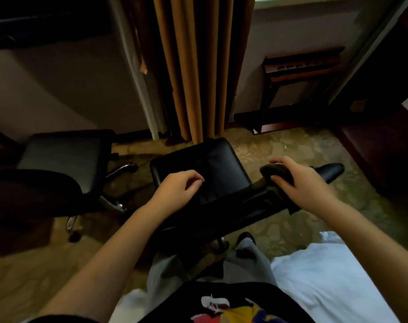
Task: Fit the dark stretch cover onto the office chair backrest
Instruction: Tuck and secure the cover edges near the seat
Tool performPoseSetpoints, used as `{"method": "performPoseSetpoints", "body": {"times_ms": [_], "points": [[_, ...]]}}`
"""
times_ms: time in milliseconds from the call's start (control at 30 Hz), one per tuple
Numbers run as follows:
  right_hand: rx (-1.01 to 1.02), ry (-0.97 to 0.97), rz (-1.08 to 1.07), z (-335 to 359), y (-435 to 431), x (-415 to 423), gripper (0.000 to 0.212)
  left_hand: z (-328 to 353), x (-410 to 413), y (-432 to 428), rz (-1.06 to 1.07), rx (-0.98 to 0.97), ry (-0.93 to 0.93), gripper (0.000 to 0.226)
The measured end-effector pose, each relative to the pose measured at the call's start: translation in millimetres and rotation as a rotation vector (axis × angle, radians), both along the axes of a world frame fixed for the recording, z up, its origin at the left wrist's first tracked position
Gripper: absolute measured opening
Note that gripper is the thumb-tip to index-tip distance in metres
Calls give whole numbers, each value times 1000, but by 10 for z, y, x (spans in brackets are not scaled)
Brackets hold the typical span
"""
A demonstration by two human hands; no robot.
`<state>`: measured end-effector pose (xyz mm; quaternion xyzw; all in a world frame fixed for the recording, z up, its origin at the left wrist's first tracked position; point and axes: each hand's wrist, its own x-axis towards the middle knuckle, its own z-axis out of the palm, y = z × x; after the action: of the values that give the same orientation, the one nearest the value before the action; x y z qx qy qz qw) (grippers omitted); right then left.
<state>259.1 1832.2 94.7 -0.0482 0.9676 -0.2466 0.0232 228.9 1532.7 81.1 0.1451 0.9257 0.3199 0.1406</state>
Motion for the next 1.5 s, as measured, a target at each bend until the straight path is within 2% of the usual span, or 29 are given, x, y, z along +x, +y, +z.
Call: {"method": "performPoseSetpoints", "body": {"times_ms": [100,167,267,367,467,567,667,833,1100,1300,1500], "points": [[-49,12,42,-93,-90,171,30,62,350,-215,11,-14,-58,22],[-49,120,32,-130,-144,243,29,60,531,-341,29,-30,-42,31],[-47,346,29,-212,-235,335,32,-47,658,-496,82,-133,130,53],[-65,485,26,-280,-399,362,33,-132,600,-614,178,-198,330,52],[-79,540,51,-223,-519,158,33,-126,323,-711,265,-172,458,52],[-82,583,42,-146,-521,-178,33,-73,-26,-715,260,-129,564,51],[-76,616,58,-121,-479,-462,32,-37,-322,-672,262,-92,589,51],[-30,653,84,-165,-402,-868,33,-81,-757,-588,285,-108,497,53],[40,584,18,-223,-135,-1960,35,-171,-1689,-254,293,-74,328,45],[57,365,-121,-150,-188,-2749,25,-11,-2430,-188,325,-142,101,39],[74,153,-193,-50,-206,-2992,28,150,-2662,-170,254,-110,-113,32]]}}
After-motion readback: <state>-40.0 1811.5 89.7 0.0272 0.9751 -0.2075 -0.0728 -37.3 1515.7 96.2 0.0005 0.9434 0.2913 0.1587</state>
